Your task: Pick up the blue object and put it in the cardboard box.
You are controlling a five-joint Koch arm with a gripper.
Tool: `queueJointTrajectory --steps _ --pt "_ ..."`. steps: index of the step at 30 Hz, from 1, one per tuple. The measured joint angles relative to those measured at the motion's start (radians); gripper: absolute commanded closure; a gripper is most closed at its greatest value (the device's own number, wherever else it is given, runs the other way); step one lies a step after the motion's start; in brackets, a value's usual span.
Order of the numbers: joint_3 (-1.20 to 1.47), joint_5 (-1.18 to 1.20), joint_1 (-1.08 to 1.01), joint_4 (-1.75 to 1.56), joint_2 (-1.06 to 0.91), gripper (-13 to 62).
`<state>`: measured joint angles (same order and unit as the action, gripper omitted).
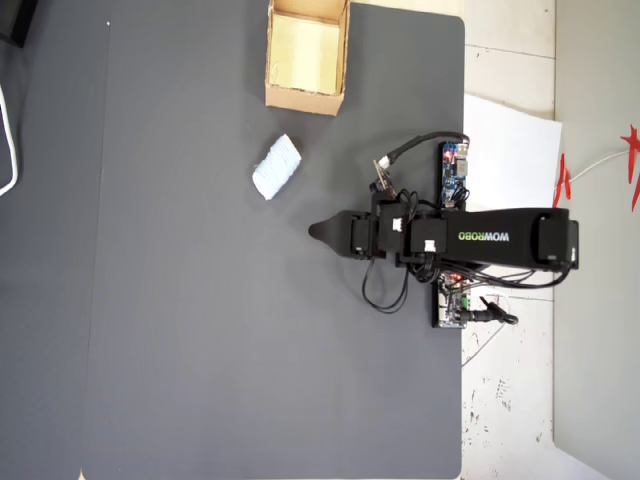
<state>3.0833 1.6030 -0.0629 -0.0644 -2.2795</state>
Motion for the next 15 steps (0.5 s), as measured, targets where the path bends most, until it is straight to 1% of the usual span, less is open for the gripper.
queueJointTrajectory --steps 6,11,15 --pt "0.0 -0.003 0.055 -0.014 0.0 14.9" --pt "0.0 -0.009 0.089 -0.11 0.0 15.0" --pt "-0.017 -0.084 0.092 -0.167 0.0 15.2"
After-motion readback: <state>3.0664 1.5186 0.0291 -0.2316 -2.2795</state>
